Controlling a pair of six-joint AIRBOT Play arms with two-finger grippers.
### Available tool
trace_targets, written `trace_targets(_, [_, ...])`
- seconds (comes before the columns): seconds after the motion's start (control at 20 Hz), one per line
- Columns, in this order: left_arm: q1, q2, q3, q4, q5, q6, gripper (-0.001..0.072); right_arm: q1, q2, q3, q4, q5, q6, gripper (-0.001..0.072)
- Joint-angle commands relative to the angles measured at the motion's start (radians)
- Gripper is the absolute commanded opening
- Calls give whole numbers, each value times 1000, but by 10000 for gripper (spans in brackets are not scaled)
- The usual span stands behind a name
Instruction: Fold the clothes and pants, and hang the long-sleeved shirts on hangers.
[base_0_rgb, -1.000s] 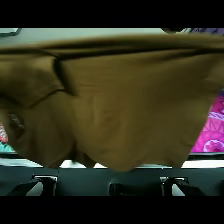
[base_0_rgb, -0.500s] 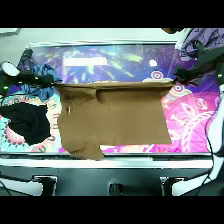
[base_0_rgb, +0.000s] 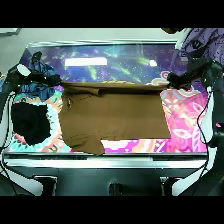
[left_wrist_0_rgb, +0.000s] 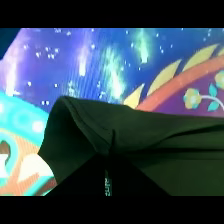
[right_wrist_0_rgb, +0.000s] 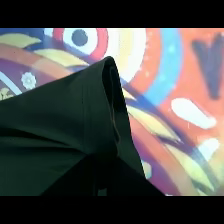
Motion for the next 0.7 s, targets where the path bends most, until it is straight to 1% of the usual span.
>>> trace_targets(0.0, [0, -11, 7, 35, -203, -23, 14, 1, -14, -1, -9, -111, 1, 28])
trace_targets(0.15, [-1, -26, 6, 52, -331, -44, 14, 1, -43, -8, -15, -223, 4, 28])
trace_targets(0.3, [-18, -47, -6, 52, -398, -50, 14, 3, -67, -35, -13, -267, 8, 29])
trace_targets(0.4, [-29, -54, -21, 55, -426, -57, 14, 3, -68, -69, -14, -263, 9, 29])
trace_targets(0.5, [-33, -54, -38, 79, -426, -85, 14, 3, -68, -110, -13, -263, 12, 29])
trace_targets(0.65, [-33, -55, -57, 85, -425, -84, 18, 3, -68, -172, -13, -262, 12, 31])
